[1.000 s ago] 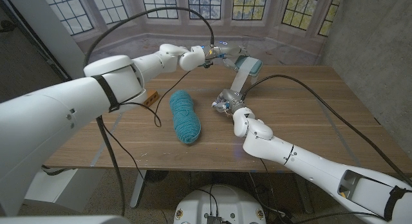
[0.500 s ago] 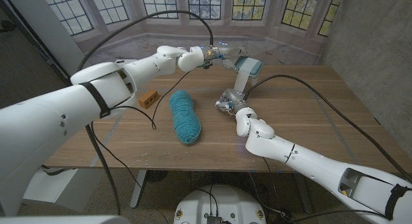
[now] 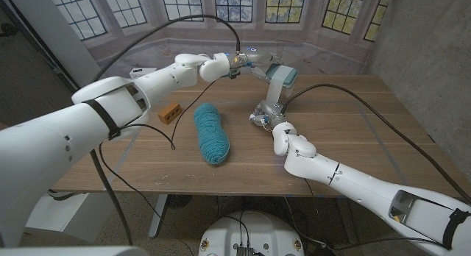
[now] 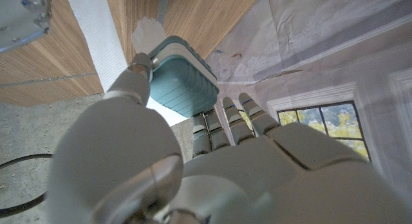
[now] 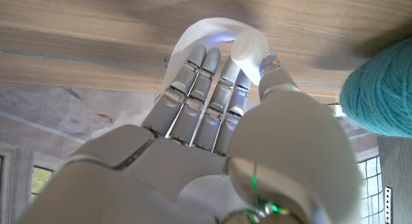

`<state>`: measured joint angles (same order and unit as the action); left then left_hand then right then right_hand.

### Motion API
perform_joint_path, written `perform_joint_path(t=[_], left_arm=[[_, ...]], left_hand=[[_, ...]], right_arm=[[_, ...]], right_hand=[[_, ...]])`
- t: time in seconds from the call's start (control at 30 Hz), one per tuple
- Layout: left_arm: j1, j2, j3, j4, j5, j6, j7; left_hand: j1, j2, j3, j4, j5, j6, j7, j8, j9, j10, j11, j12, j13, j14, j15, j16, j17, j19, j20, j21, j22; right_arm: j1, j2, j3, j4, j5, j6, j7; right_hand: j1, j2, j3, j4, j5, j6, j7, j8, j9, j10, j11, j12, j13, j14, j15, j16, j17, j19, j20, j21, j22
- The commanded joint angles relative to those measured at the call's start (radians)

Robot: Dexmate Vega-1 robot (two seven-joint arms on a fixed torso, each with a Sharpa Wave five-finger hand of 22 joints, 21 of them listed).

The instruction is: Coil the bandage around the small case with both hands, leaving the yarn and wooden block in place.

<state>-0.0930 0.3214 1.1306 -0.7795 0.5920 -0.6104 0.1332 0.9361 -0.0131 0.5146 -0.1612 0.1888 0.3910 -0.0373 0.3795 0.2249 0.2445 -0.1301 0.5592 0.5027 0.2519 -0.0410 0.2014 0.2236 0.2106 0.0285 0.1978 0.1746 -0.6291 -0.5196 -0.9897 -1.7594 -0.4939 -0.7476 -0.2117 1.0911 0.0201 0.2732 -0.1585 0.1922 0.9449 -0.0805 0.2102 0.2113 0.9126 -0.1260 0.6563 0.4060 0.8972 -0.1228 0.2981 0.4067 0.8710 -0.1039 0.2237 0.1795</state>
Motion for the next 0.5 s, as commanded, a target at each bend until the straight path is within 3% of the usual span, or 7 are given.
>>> perform_joint_path(t=[0.03,0.5], left_arm=[[0.009,0.005,-0.031,0.001,0.004,-0.016,-0.014],[0.019,0.01,-0.054,0.003,-0.035,-0.035,-0.053]], left_hand=[[0.001,0.006,0.018,0.008,0.004,0.01,0.001,0.193,0.002,0.004,0.006,0.005,0.005,0.001,0.004,-0.002,0.001,0.001,0.001,0.001,0.003],[-0.002,0.006,0.019,0.009,0.004,0.009,0.002,0.193,0.002,0.005,0.006,0.006,0.006,0.0,0.005,-0.003,0.001,0.001,0.0,0.001,0.003]], right_arm=[[0.005,-0.01,0.01,0.024,-0.028,0.033,-0.002],[0.012,-0.053,0.027,0.03,-0.067,0.062,0.027]], right_hand=[[0.014,0.0,0.009,-0.001,0.005,0.002,-0.005,0.0,0.003,0.006,-0.003,0.0,0.001,0.01,-0.104,-0.002,0.006,0.003,-0.005,0.0,0.002],[0.017,0.0,0.011,-0.001,0.006,0.005,-0.011,0.002,0.003,0.009,-0.006,0.001,0.003,0.014,-0.105,-0.006,0.005,0.005,-0.007,0.001,0.002]])
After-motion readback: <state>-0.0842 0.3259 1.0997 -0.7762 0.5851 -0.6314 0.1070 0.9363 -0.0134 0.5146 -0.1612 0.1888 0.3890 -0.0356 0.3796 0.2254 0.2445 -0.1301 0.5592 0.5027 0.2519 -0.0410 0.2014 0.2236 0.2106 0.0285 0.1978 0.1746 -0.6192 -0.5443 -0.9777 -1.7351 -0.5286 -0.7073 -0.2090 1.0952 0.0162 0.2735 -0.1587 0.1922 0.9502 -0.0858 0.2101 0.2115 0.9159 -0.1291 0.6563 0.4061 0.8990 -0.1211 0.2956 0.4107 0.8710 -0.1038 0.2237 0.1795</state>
